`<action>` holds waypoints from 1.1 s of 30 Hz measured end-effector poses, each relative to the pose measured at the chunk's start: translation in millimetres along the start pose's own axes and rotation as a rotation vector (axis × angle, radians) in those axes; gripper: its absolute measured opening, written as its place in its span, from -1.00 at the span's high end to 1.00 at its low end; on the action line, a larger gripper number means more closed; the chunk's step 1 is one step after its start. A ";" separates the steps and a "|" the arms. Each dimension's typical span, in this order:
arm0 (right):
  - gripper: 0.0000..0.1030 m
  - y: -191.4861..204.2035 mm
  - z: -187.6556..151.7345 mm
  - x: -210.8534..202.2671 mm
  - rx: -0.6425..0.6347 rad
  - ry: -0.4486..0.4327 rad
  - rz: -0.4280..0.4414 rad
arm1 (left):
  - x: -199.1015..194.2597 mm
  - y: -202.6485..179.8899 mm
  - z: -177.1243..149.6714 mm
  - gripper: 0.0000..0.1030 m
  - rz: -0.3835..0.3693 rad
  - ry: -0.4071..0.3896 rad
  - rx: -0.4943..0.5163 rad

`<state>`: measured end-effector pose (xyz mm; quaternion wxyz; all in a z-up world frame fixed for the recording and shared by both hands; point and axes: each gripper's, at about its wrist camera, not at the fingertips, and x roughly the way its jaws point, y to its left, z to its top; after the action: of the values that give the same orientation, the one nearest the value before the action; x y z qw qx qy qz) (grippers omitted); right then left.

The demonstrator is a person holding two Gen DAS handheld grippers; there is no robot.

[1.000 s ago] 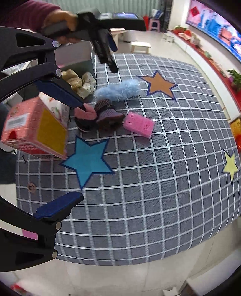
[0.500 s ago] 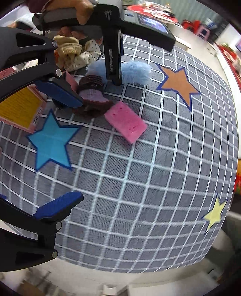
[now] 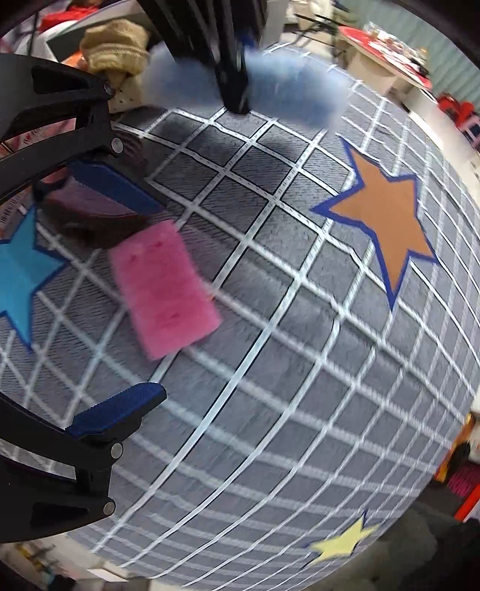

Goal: Organize soft objects
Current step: 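Grasp the light-blue fluffy plush with the left tool while the right tool grasps a pink sponge, then carry the fluffy plush and pink sponge with both tools over the white box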

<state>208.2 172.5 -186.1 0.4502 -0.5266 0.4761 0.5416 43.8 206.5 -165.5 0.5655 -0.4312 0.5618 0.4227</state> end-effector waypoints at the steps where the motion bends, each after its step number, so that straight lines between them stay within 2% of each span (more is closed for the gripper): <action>1: -0.81 4.8 3.9 10.2 -0.024 0.027 -0.004 | -5.1 -0.6 -0.3 0.53 0.001 -0.009 0.003; 3: -0.86 9.6 5.4 23.4 -0.051 0.061 -0.030 | -15.4 -0.3 -0.9 0.52 -0.001 -0.025 0.009; 6: -0.85 12.3 4.7 24.7 -0.060 0.045 -0.067 | -35.4 -8.2 1.7 0.52 0.001 -0.041 0.020; 7: -0.82 9.0 4.4 23.7 -0.033 0.049 -0.062 | -39.4 -9.3 0.7 0.52 -0.002 -0.048 0.024; 8: -0.63 5.6 4.0 21.3 -0.010 0.042 -0.063 | -42.6 -9.2 -2.8 0.52 -0.004 -0.053 0.029; 9: -0.55 0.8 3.6 18.0 0.010 0.032 -0.071 | -45.5 -9.7 -11.6 0.52 -0.003 -0.059 0.034; 11: -0.55 -16.5 0.4 8.7 0.093 0.019 -0.037 | -47.5 -16.1 -22.3 0.52 -0.002 -0.073 0.055; 14: -0.55 -49.3 -11.9 -6.6 0.257 -0.004 0.076 | -50.2 -21.2 -33.4 0.52 0.006 -0.097 0.098; 17: -0.55 -78.0 -31.2 -20.6 0.399 -0.022 0.135 | -52.5 -22.2 -38.1 0.52 -0.006 -0.107 0.130; 21: -0.55 -99.1 -61.1 -42.6 0.511 -0.052 0.180 | -59.5 -28.0 -49.5 0.52 -0.014 -0.125 0.190; 29: -0.55 -81.2 -129.6 -96.3 0.597 -0.137 0.159 | -86.2 -41.2 -89.2 0.52 -0.021 -0.199 0.339; 33: -0.55 -70.7 -161.4 -120.7 0.668 -0.176 0.162 | -97.8 -44.4 -115.3 0.52 -0.052 -0.218 0.396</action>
<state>305.9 24.4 -67.1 0.5926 -0.2620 0.6265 0.4331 54.2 84.1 -66.8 0.7072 -0.2776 0.5581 0.3335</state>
